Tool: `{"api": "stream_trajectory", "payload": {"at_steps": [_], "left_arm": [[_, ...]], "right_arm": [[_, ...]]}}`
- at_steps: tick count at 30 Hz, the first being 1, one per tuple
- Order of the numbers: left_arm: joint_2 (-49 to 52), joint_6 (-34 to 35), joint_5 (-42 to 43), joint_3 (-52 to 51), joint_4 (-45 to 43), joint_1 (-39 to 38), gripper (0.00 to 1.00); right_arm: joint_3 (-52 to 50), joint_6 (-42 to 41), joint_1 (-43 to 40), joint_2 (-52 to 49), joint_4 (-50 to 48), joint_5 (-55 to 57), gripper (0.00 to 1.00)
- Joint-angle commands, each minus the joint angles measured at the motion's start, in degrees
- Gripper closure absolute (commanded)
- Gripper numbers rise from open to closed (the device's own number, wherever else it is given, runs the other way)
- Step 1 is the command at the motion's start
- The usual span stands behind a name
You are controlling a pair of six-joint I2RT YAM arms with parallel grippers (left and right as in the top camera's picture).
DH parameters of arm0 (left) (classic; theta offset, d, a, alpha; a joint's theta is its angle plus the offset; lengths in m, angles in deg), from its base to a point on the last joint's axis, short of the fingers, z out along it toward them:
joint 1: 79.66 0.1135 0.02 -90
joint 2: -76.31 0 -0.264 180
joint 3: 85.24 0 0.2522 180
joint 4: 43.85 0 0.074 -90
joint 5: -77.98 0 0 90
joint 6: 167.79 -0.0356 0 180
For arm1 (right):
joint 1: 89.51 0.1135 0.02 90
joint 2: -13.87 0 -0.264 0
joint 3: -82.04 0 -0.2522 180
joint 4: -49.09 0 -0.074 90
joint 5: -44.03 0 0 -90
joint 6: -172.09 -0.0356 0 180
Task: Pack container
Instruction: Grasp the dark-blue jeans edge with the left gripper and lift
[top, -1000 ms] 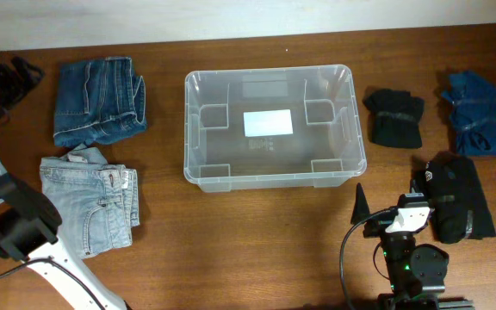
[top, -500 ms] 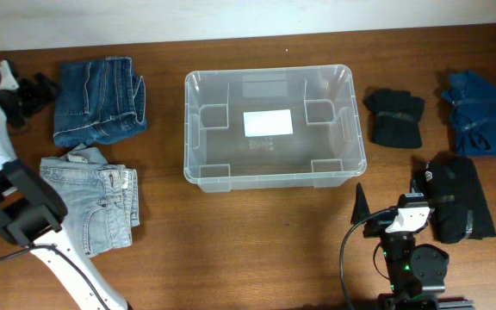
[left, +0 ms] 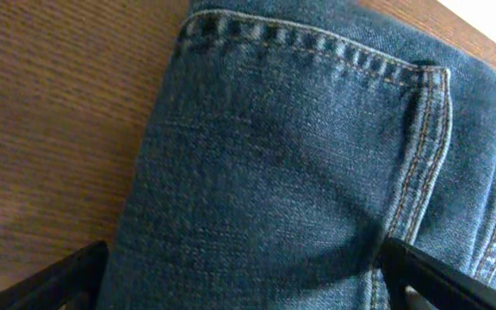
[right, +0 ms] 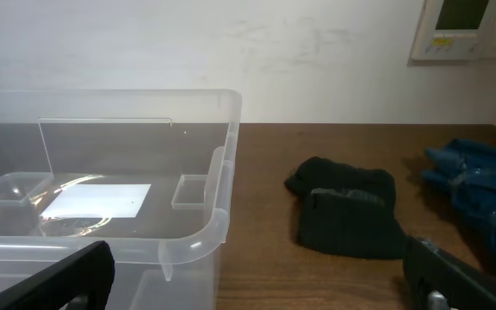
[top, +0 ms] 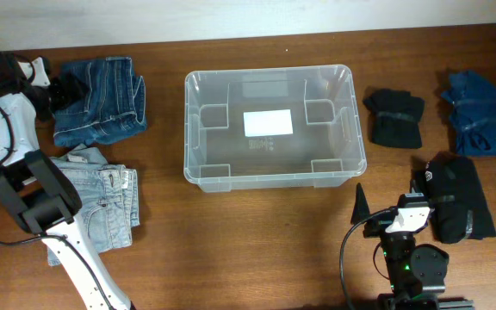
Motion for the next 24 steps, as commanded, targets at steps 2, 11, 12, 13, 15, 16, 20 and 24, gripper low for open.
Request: {"api": "stream_trajectory", "payload": {"at_steps": [2, 11, 12, 13, 15, 16, 20, 24], "left_arm": [[1.62, -1.09, 0.59, 0.48, -0.13, -0.39, 0.01], [2.69, -1.07, 5.16, -0.07, 1.05, -4.26, 0.37], [2.73, -1.07, 5.40, -0.07, 1.38, -4.87, 0.42], [2.73, -1.07, 5.40, -0.07, 1.57, -5.40, 0.46], [2.73, -1.09, 5.38, -0.07, 1.92, -6.32, 0.56], [2.73, -1.07, 5.38, -0.07, 1.92, -6.69, 0.60], [2.71, -0.85, 5.57, -0.04, 2.01, -7.32, 0.99], [2.71, -0.90, 9.97, 0.09, 2.12, -6.93, 0.99]], "right_arm": [[-0.31, 0.22, -0.37, 0.39, 0.24, 0.11, 0.02], [-0.31, 0.22, -0.37, 0.39, 0.24, 0.11, 0.02], [-0.31, 0.20, -0.37, 0.39, 0.24, 0.11, 0.02], [-0.31, 0.22, -0.37, 0.39, 0.24, 0.11, 0.02], [-0.31, 0.20, -0.37, 0.39, 0.24, 0.11, 0.02], [-0.31, 0.20, -0.37, 0.39, 0.24, 0.11, 0.02], [-0.31, 0.22, -0.37, 0.39, 0.24, 0.11, 0.02], [-0.31, 0.22, -0.37, 0.39, 0.24, 0.11, 0.02]]}}
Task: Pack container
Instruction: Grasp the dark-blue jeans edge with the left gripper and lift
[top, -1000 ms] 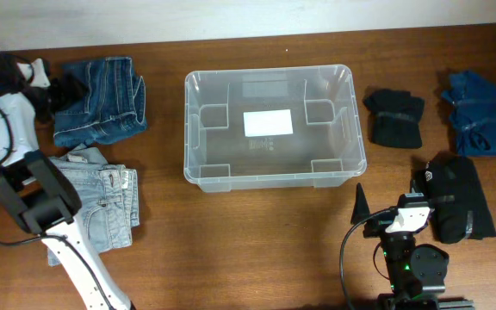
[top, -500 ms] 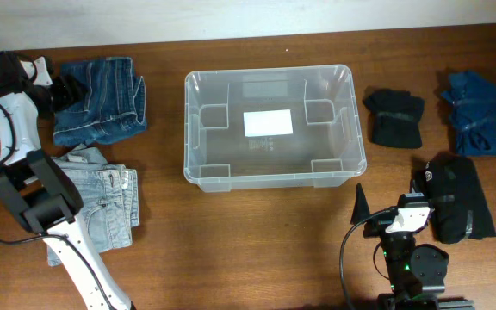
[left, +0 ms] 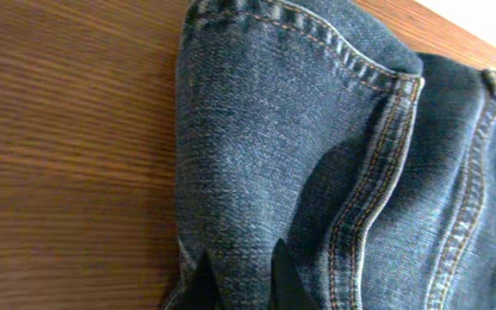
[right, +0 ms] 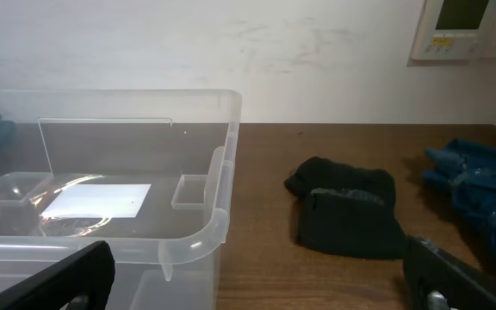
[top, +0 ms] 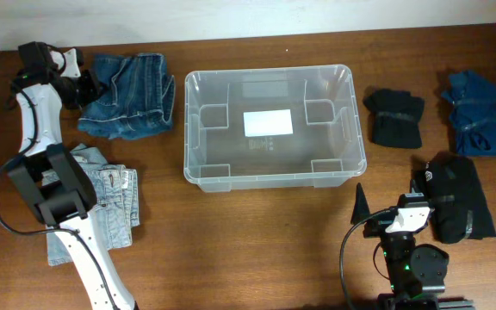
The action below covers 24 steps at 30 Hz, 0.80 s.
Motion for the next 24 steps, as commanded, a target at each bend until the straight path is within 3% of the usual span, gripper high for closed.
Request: {"api": "stream_trajectory", "payload": {"at_steps": [1, 7, 15, 24], "left_arm": [[2.43, -0.04, 6.97, 0.22, 1.03, -0.33, 0.99], [2.43, 0.85, 18.69, 4.33, 2.03, 1.18, 0.99], [2.43, 7.21, 34.60, 16.02, 2.16, 2.12, 0.99], [2.43, 15.32, 41.20, 31.17, 2.16, 1.14, 0.99]], "right_arm": [[-0.31, 0.22, -0.37, 0.39, 0.24, 0.11, 0.02], [-0.31, 0.22, -0.37, 0.39, 0.24, 0.11, 0.02], [-0.31, 0.22, -0.37, 0.39, 0.24, 0.11, 0.02], [-0.31, 0.20, -0.37, 0.39, 0.24, 0.11, 0.01]]}}
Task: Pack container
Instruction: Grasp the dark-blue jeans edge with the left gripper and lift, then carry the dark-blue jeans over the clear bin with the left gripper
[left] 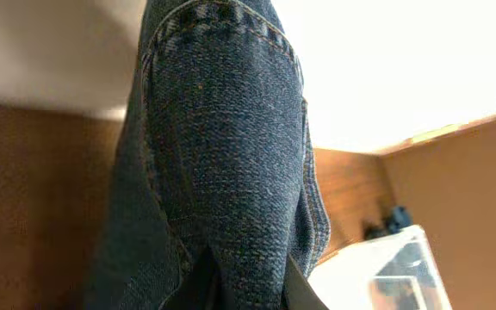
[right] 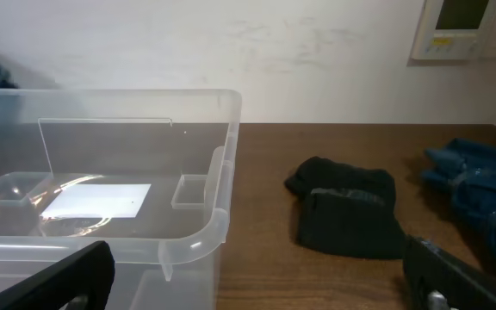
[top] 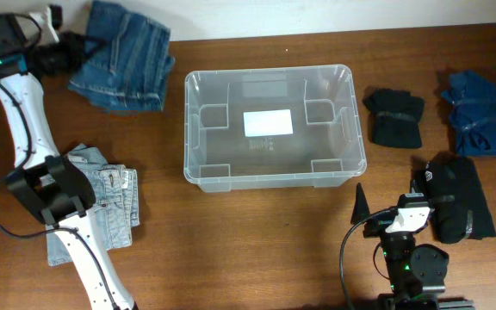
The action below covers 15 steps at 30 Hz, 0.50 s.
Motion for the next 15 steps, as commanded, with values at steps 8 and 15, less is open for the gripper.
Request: {"api": "stream_trajectory", "payload": {"at_steps": [8, 15], "left_arm": [[-2.64, 6.86, 16.26, 18.60, -1.49, -2.56, 0.99], [-7.98, 6.38, 23.32, 18.60, -1.66, -4.28, 0.99]], "right_arm": [[-0.31, 0.20, -0.37, 0.39, 0.24, 0.11, 0.02], [-0.31, 0.22, -0.37, 0.39, 0.24, 0.11, 0.02]]}}
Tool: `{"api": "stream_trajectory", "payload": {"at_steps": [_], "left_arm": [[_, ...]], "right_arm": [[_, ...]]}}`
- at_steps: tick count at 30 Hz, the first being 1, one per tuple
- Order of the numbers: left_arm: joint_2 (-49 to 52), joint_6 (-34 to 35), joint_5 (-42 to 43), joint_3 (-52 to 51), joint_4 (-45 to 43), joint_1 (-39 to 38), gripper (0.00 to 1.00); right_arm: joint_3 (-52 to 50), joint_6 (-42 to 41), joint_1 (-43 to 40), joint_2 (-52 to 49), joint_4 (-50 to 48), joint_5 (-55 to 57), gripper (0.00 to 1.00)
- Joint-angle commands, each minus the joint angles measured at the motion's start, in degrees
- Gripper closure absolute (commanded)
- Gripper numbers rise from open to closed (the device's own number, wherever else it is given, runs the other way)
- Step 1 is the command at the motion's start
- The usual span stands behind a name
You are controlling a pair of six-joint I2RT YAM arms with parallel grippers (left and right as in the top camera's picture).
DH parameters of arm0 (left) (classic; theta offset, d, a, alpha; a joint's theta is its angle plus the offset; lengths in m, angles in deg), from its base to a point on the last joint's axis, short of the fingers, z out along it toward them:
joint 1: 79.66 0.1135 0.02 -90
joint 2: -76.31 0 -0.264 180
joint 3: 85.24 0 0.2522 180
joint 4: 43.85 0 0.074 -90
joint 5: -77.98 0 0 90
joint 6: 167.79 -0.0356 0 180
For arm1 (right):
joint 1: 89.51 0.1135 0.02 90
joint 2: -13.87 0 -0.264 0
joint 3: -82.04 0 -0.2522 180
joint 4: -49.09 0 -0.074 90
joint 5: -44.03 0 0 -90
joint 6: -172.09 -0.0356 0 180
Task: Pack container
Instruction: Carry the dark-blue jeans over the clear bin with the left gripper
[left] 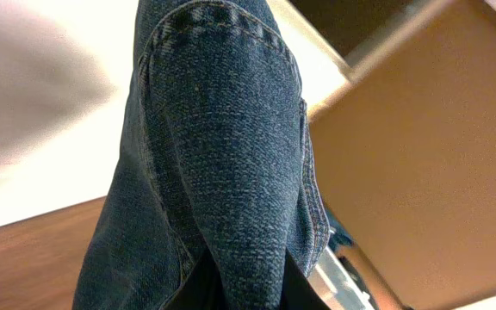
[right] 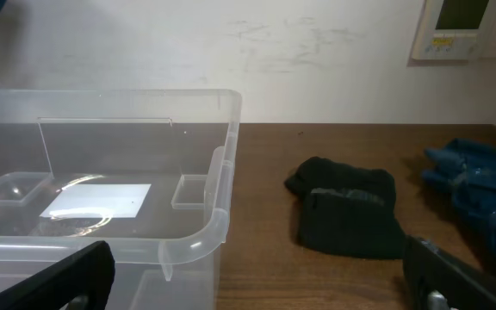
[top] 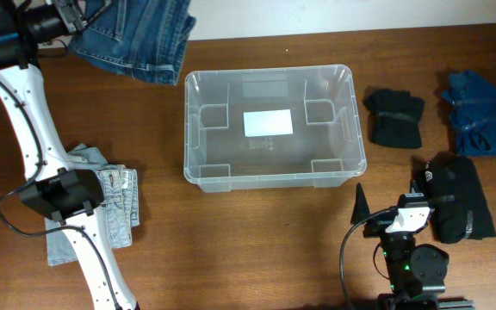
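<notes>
My left gripper (top: 77, 21) is raised at the table's far left corner, shut on folded dark blue jeans (top: 141, 38) that hang in the air just left of the container's back left corner. In the left wrist view the jeans (left: 220, 146) fill the frame, with the fingertips (left: 203, 286) pinched on the denim. The clear plastic container (top: 198, 129) sits mid-table holding only a white label. My right gripper (top: 393, 198) rests open near the front edge, right of the container (right: 205, 232), with nothing between its fingers.
Light blue jeans (top: 110, 202) lie folded at the front left beside the left arm. Right of the container lie a black cloth (top: 394, 119), a dark blue garment (top: 479, 112) and a black garment (top: 461, 198) next to the right gripper.
My left gripper has moved higher and to the right with the dark jeans, which now hang nearer the container's back left corner. The right arm has not moved.
My left gripper stood open over the dark jeans lying at the far left. Then it was shut on them on the table. After that it held them raised off the wood, and now higher and closer to the container.
</notes>
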Motion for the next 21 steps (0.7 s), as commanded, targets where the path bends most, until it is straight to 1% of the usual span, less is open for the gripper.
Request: {"api": "stream_trajectory", "payload": {"at_steps": [1, 7, 9, 13, 17, 21], "left_arm": [[-7.13, 0.94, 9.92, 1.92, -0.74, -0.87, 0.99], [-9.07, 1.18, 10.62, 1.92, 0.61, -4.02, 0.99], [-9.84, 1.16, 7.34, 1.92, 0.98, -5.64, 0.99], [-11.06, 1.18, -4.72, 1.92, 1.18, -7.23, 0.99], [-12.37, 0.61, -19.30, 1.92, 5.09, -8.22, 1.00], [-14.43, -4.72, -36.02, 1.92, 12.81, -9.81, 1.00]], "right_arm": [[-0.31, 0.22, -0.37, 0.39, 0.24, 0.11, 0.01], [-0.31, 0.22, -0.37, 0.39, 0.24, 0.11, 0.02], [-0.31, 0.20, -0.37, 0.39, 0.24, 0.11, 0.02], [-0.31, 0.22, -0.37, 0.39, 0.24, 0.11, 0.02], [-0.31, 0.22, -0.37, 0.39, 0.24, 0.11, 0.02], [-0.31, 0.22, -0.37, 0.39, 0.24, 0.11, 0.02]]}}
